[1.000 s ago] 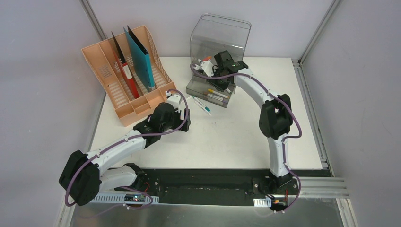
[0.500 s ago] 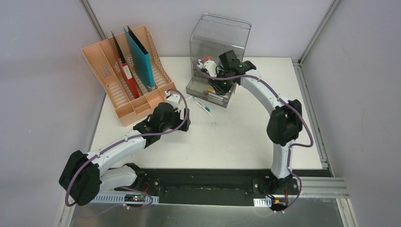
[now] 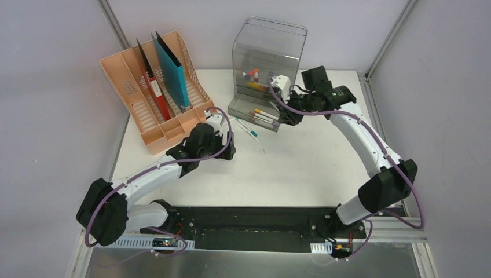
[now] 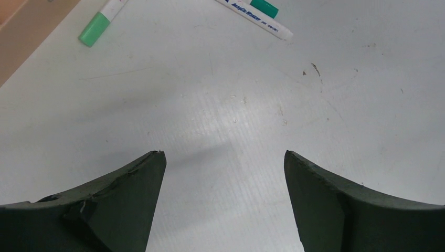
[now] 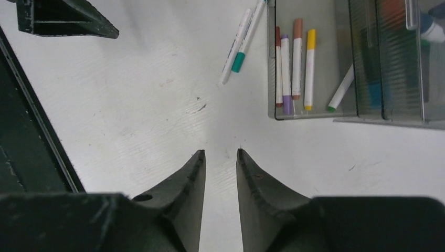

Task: Organize the desk
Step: Pick up the stationery from the center of the board.

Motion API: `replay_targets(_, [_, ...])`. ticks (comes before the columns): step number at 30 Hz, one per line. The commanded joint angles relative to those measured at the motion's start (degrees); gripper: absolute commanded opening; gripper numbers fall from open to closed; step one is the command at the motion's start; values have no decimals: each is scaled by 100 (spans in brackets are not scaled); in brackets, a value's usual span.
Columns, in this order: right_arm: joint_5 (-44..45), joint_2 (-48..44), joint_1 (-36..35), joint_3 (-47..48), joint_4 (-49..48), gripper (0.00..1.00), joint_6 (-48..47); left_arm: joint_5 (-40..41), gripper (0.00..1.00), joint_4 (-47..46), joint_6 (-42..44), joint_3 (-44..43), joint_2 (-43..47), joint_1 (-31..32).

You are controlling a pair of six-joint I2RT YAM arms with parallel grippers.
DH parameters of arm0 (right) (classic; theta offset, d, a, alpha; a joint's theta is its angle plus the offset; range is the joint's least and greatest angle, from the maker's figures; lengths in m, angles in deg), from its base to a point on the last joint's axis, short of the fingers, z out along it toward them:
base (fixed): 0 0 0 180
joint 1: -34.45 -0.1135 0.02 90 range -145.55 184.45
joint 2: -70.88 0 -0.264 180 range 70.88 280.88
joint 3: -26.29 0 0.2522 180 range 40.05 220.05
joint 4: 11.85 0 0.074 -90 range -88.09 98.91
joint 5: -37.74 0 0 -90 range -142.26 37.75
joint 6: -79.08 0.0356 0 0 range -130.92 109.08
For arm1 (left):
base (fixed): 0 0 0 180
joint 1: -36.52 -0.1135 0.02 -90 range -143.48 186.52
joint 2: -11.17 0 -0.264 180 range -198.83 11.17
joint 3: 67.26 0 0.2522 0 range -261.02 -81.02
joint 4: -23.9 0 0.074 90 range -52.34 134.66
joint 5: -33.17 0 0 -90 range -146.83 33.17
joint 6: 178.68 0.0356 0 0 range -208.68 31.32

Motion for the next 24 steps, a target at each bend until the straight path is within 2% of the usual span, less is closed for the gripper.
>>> replay_targets(1, [-950,-560,676,-380,-50,30,-42,-378,85,-209,-299,-443,-315,-80])
replay_targets(6, [-1370,-936,1319,-905,-255,30,-5,-673,84,-204,-623,-760,-774,-94])
replay_targets(13, [-1802,-1030,1856,-1281,-557,30,79,-724,84,12,-1130,-1363,-1594,-116])
replay_targets(17, [-2232,-962,2189,-1478,-689,30,154,-743,83,531,-1368,-1987,-2177,-131])
replay_targets(24, [-2361,-863,2340,-1569,-778,30,240,-447,81,1660,-1957,-3113,-3294,-146])
